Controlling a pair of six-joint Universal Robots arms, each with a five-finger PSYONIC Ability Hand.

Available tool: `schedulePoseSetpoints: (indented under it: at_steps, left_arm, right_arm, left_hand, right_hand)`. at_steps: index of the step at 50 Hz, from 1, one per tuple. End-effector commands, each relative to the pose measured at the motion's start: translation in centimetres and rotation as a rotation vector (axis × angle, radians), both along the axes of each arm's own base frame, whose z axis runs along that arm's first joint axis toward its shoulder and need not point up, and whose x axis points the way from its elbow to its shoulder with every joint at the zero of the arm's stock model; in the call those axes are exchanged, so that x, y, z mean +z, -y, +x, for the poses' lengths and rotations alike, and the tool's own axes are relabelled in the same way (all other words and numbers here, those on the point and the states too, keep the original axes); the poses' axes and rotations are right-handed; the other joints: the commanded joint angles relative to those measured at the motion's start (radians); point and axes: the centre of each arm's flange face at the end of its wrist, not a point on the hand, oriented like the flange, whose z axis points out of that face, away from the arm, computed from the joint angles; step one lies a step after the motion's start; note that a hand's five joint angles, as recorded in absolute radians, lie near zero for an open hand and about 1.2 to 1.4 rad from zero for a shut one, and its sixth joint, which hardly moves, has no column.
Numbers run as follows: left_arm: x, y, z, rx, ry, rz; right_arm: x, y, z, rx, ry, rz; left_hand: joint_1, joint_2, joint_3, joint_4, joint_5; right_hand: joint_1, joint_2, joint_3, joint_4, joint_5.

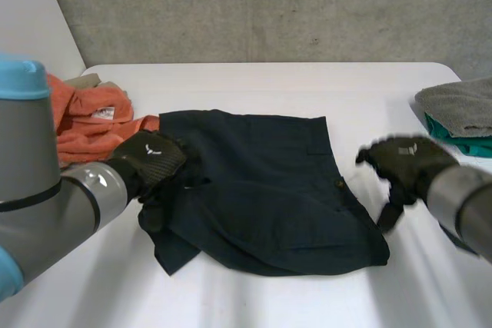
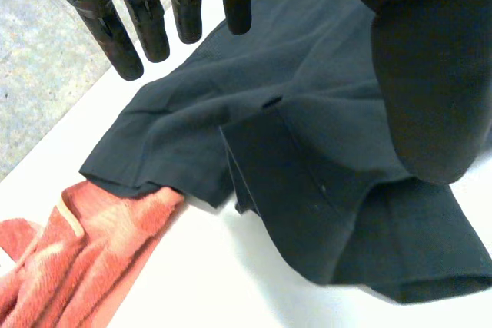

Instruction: Fold the laundry.

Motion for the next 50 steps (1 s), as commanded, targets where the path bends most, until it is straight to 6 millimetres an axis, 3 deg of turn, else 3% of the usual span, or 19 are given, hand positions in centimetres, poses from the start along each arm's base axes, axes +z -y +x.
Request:
schedulePoseSetpoints:
  at_steps: [1,5,9,16,23,27,28,31,35,36,39,40,43,44,47,50]
  left_arm:
    - [-1.2,-0.4,0.8,0.003,0.004,0.017]
    - [-2.5,0.5,1.0,0.010,0.028,0.032]
    - [-3.5,1.3,1.2,0.005,0.049,0.042]
    - [-4.4,2.0,0.7,-0.010,0.044,0.039]
    - [-5.3,2.8,0.6,0.008,0.056,0.032]
    - [-5.3,3.3,0.7,0.021,0.050,0.024]
    - [-5.1,3.4,0.7,0.021,0.044,0.020]
    - [-4.7,3.5,0.7,0.026,0.037,0.017]
    - [-2.6,2.9,0.9,0.032,0.013,0.005]
    - [-0.2,2.1,1.1,0.030,-0.012,-0.028]
    - [3.8,0.5,1.4,0.024,-0.065,-0.089]
    - [6.5,-0.5,1.8,0.023,-0.114,-0.137]
    - [10.5,-2.0,2.3,0.022,-0.204,-0.224]
    - [12.8,-3.0,2.5,0.015,-0.264,-0.275]
    - [15.3,-3.8,2.7,0.005,-0.339,-0.316]
    - [15.8,-3.2,2.4,0.012,-0.350,-0.309]
  right_arm:
    - [-3.9,-2.7,-1.6,0.060,-0.046,0.083]
    - [-6.2,-3.5,-1.7,0.075,-0.033,0.067]
    - [-8.3,-3.9,-1.3,0.087,-0.007,0.011]
    - [-9.8,-3.3,-0.4,0.090,0.039,-0.058]
    - [-10.6,-2.6,0.3,0.082,0.067,-0.104]
    - [-10.6,-2.1,0.6,0.085,0.081,-0.146]
    - [-10.6,-1.9,0.7,0.083,0.084,-0.157]
    - [-10.0,-1.5,0.9,0.084,0.090,-0.185]
    - [-7.9,-0.7,0.7,0.075,0.078,-0.217]
    - [-5.5,-0.1,0.3,0.061,0.071,-0.263]
    - [-1.5,0.6,-0.5,0.046,0.036,-0.335]
    - [1.3,0.9,-0.9,0.046,0.010,-0.384]
    - [5.8,1.2,-1.5,0.031,-0.010,-0.466]
    - [8.4,1.5,-2.1,0.009,-0.002,-0.500]
    - [11.2,2.0,-2.6,-0.012,0.028,-0.519]
    - [13.2,2.2,-2.4,0.016,0.079,-0.494]
  left_hand:
    - [-0.026,-0.026,-0.043,-0.024,-0.037]
    - [-0.008,-0.009,-0.025,-0.007,-0.020]
    - [0.150,0.149,0.133,0.151,0.138]
    - [0.443,0.443,0.426,0.445,0.432]
    - [0.799,0.798,0.782,0.800,0.787]
    - [1.127,1.127,1.110,1.129,1.116]
    - [1.180,1.180,1.163,1.182,1.168]
    - [1.181,1.180,1.163,1.182,1.169]
    - [1.181,1.180,1.163,1.182,1.169]
    - [1.181,1.180,1.163,1.182,1.169]
    - [1.181,1.180,1.163,1.182,1.169]
    - [1.181,1.180,1.163,1.182,1.169]
    - [1.181,1.180,1.163,1.182,1.169]
    - [1.181,1.180,1.163,1.182,1.169]
    - [1.181,1.180,1.163,1.182,1.169]
    - [1.181,1.180,1.163,1.182,1.169]
  right_hand:
    - [0.069,0.080,0.097,0.085,0.114]
    - [0.093,0.103,0.121,0.109,0.138]
    - [0.099,0.109,0.126,0.115,0.143]
    - [0.163,0.174,0.191,0.179,0.208]
    - [0.465,0.476,0.493,0.481,0.510]
    - [0.812,0.822,0.839,0.827,0.856]
    - [1.025,1.035,1.052,1.040,1.069]
    - [1.039,1.049,1.066,1.055,1.083]
    - [1.039,1.049,1.066,1.055,1.083]
    - [1.039,1.049,1.066,1.055,1.083]
    - [1.039,1.049,1.066,1.055,1.083]
    - [1.039,1.049,1.066,1.055,1.083]
    - [1.039,1.049,1.066,1.055,1.083]
    - [1.039,1.049,1.066,1.055,1.083]
    - [1.039,1.049,1.066,1.055,1.083]
    - [1.039,1.049,1.066,1.055,1.083]
